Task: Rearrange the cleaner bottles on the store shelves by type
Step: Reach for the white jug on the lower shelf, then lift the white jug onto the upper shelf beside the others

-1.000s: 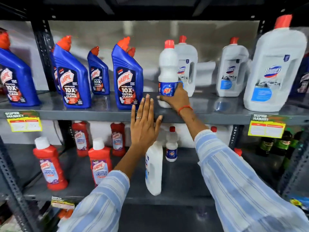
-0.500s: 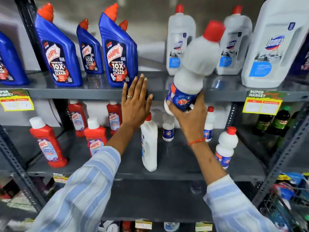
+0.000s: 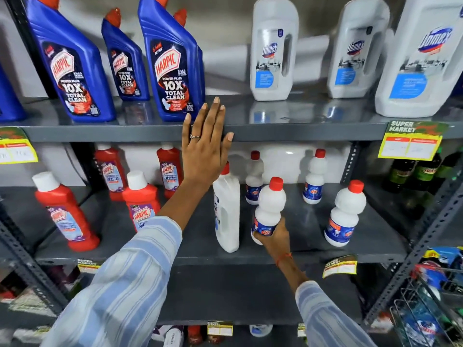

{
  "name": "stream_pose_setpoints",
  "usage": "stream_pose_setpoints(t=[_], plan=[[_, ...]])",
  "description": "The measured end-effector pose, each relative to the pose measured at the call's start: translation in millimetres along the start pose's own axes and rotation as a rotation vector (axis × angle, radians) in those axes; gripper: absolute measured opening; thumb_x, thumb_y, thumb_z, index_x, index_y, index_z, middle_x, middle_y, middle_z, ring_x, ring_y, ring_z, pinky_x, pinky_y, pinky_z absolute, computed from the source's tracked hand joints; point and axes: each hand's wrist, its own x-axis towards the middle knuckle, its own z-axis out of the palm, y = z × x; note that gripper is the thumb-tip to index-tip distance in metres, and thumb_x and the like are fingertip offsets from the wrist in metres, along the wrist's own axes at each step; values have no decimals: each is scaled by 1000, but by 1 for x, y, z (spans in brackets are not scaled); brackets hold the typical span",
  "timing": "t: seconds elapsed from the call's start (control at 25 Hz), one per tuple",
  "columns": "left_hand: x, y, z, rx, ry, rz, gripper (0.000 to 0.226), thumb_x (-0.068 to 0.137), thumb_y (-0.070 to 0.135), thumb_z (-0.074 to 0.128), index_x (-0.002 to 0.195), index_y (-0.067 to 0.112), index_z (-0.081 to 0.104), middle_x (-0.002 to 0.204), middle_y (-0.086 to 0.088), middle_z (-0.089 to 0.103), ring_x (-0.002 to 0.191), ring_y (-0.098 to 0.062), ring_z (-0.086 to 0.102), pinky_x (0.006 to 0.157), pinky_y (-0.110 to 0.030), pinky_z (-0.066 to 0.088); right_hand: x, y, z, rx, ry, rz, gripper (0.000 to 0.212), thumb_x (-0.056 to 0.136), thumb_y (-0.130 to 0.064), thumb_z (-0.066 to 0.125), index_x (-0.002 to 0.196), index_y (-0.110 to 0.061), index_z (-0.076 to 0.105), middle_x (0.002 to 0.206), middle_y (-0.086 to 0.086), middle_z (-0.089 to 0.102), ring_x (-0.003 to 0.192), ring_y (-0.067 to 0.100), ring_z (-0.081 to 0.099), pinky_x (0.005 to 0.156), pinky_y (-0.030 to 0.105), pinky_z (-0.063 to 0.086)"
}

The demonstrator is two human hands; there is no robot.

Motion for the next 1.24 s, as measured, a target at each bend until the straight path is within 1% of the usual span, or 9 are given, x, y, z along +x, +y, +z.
stream_pose_setpoints(t=[0.2,0.36,0.52,0.64,0.72,0.84,0.96,1.12,1.24], plan=[[0,0,4,-5,32,4,54,105,41,16,146,12,34,152,-4,36,141,-22,30,117,-39,8,16,25,5,-14,-67,48,78,64,0,80,130,-7,38,127,16,57,102,20,52,86,30,43],[-1,-1,6,0,40,7,54,105,41,17,146,12,36,152,-4,37,140,-21,31,117,-39,10,25,37,8,-65,-104,41,83,64,-4,81,133,-9,35,131,15,54,114,27,53,90,32,44],[-1,-1,5,1,28,6,54,105,41,17,146,12,35,152,-4,35,141,-21,29,118,-38,8,21,37,9,-28,-102,52,92,61,-10,85,136,-11,31,136,14,49,123,31,49,99,42,45],[1,0,3,2,16,5,55,105,41,16,147,11,33,153,-5,34,142,-21,28,118,-39,9,-5,18,15,-108,183,-55,92,59,-21,87,134,-7,35,135,19,47,124,33,46,102,46,45],[1,0,1,-2,-2,-7,55,104,42,16,148,11,31,154,-5,33,143,-21,26,118,-39,7,-25,5,24,-158,372,-206,84,62,-24,85,129,-3,40,130,23,47,119,32,46,98,40,45],[-1,3,0,-14,-8,-26,55,104,41,17,147,11,32,154,-5,33,142,-20,26,118,-38,6,-48,-16,50,-62,178,-242,81,70,-30,79,134,-8,34,138,12,40,125,21,41,103,31,39],[0,3,-1,-20,-15,-38,55,104,41,18,147,11,33,153,-5,34,142,-20,27,118,-37,5,-48,-17,86,-96,42,-120,87,71,-30,78,139,-8,28,144,12,38,133,25,36,111,40,37],[0,3,-4,-24,-32,-31,55,104,42,18,146,11,34,152,-4,35,141,-20,29,117,-37,7,-27,-25,99,45,38,54,73,68,-15,80,128,-6,40,128,14,53,118,30,51,95,28,40],[0,2,-7,-39,-43,-21,54,103,41,21,146,12,35,153,-4,35,141,-19,30,117,-38,11,-13,-20,89,93,8,32,58,68,-10,80,117,-5,49,115,11,58,108,28,54,88,27,40]])
